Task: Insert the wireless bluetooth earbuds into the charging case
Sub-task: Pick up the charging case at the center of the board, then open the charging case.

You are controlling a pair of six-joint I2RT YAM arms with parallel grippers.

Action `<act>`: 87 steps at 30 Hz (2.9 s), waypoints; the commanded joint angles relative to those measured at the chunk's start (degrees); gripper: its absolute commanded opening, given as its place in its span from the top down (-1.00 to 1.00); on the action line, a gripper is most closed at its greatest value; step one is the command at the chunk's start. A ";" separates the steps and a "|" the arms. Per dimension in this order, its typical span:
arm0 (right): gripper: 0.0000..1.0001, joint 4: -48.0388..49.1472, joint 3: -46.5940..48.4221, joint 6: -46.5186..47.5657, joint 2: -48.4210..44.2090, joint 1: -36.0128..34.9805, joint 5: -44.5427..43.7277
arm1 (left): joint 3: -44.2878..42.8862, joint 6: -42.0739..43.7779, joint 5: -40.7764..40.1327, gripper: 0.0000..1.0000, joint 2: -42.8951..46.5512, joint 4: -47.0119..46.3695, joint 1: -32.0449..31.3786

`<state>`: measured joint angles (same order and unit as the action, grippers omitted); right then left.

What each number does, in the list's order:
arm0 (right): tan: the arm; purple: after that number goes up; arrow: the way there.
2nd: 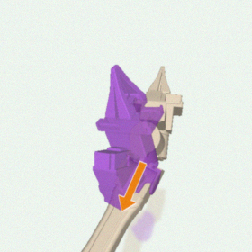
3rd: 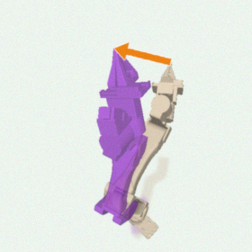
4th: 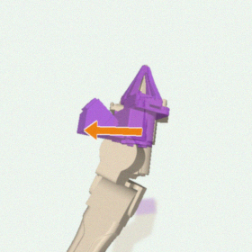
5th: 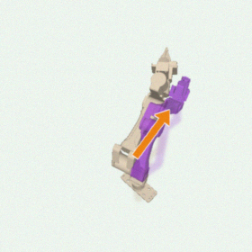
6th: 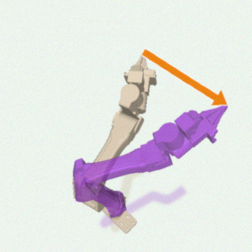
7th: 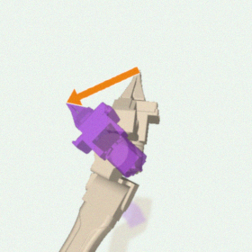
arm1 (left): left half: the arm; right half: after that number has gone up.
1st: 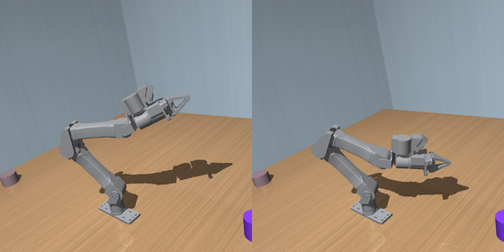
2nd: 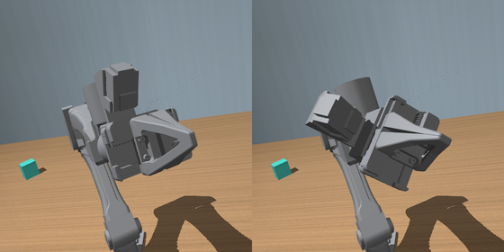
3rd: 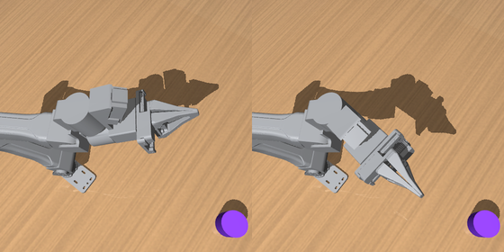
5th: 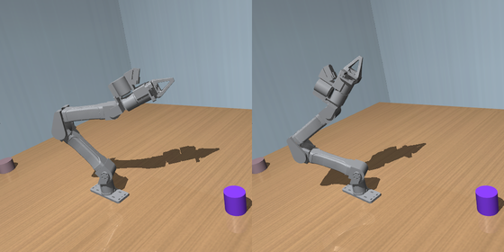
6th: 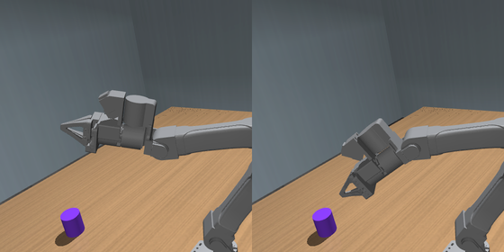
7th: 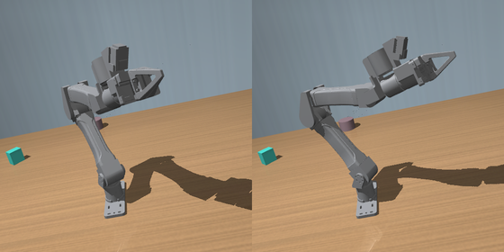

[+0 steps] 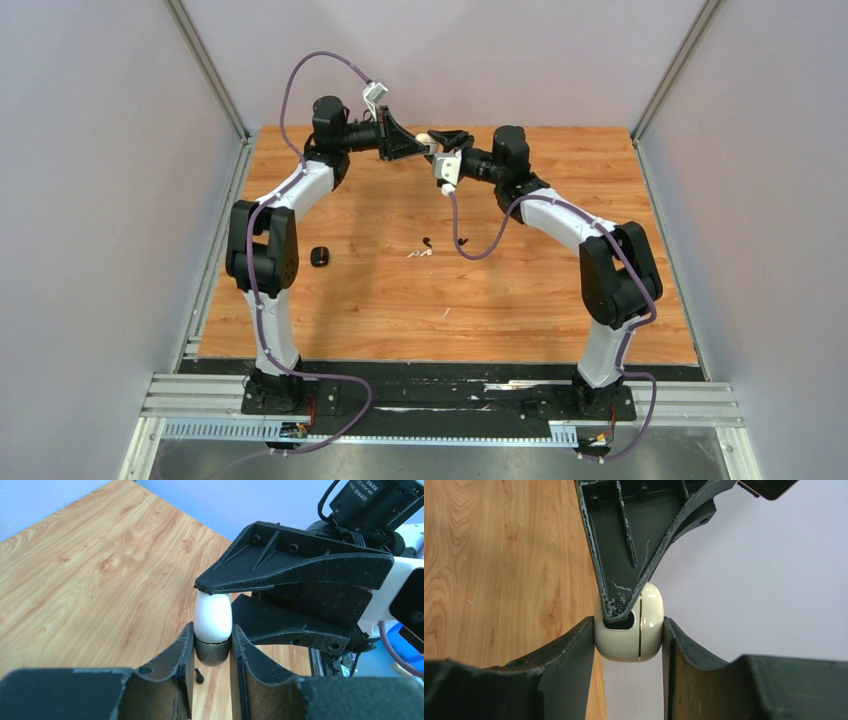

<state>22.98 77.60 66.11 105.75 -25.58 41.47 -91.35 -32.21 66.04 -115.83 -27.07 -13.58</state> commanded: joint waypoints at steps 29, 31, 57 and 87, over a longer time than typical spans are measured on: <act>-0.55 -36.70 26.72 -65.53 0.34 13.10 34.19 | -0.08 14.68 -1.74 1.00 11.29 -3.97 -1.79; -0.54 -36.66 27.04 -65.64 0.02 12.87 32.36 | -3.60 13.68 -0.96 0.99 9.98 -3.89 -1.95; -0.57 -35.29 28.00 -61.72 -2.43 10.29 23.05 | -0.68 20.27 5.52 1.00 13.69 9.01 -1.42; -0.05 -40.52 27.25 -53.85 2.58 5.72 26.30 | 6.84 41.58 6.34 1.00 21.59 26.59 -3.29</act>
<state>-18.06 102.72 9.61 107.81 -19.35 69.10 -81.80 7.05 70.00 -95.15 -0.80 -16.43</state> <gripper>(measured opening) 0.544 0.325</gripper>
